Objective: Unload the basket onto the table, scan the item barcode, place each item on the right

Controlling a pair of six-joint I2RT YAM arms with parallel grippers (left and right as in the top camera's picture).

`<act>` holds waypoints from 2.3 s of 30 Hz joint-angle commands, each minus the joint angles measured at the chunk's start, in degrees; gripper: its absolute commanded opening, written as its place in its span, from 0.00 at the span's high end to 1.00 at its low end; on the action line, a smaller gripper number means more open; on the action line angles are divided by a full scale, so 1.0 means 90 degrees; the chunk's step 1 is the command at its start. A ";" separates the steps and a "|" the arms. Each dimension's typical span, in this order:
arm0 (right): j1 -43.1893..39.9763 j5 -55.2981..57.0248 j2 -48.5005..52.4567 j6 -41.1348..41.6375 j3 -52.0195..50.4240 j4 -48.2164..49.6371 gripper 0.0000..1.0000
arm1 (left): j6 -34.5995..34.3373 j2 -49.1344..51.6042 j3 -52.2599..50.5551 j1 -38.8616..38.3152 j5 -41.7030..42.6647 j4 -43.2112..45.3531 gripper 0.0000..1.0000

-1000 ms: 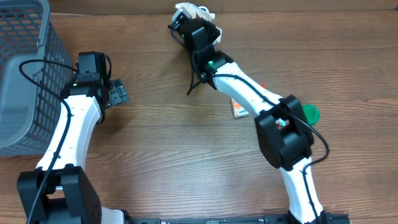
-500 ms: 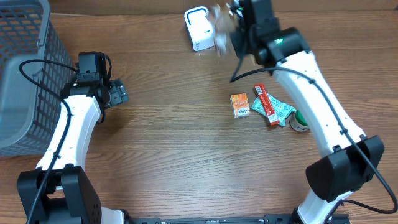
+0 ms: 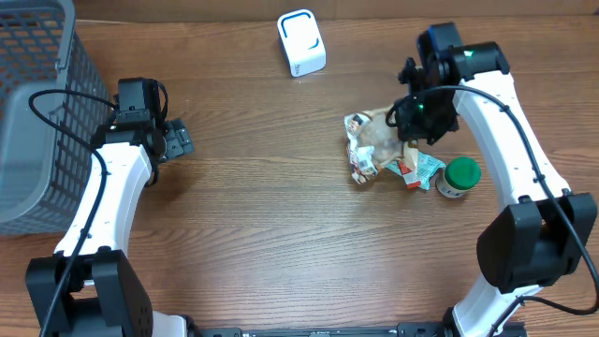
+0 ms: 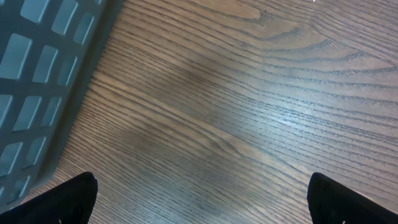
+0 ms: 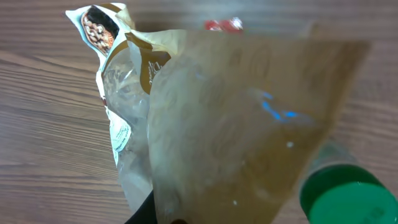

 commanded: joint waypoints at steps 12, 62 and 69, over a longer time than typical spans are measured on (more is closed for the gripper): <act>-0.0061 0.1049 0.0032 0.0092 -0.0605 0.0483 0.10 | -0.0019 -0.0015 0.0061 0.0022 -0.0066 0.0012 0.01; -0.0049 0.1020 -0.0886 0.0136 -0.0605 0.1192 0.00 | -0.0019 -0.0015 0.0061 0.0022 -0.0066 0.0027 0.01; -0.0049 0.1022 -0.1831 0.0136 -0.0605 0.1192 0.00 | -0.0019 -0.0015 0.0061 0.0024 -0.0066 0.0027 0.00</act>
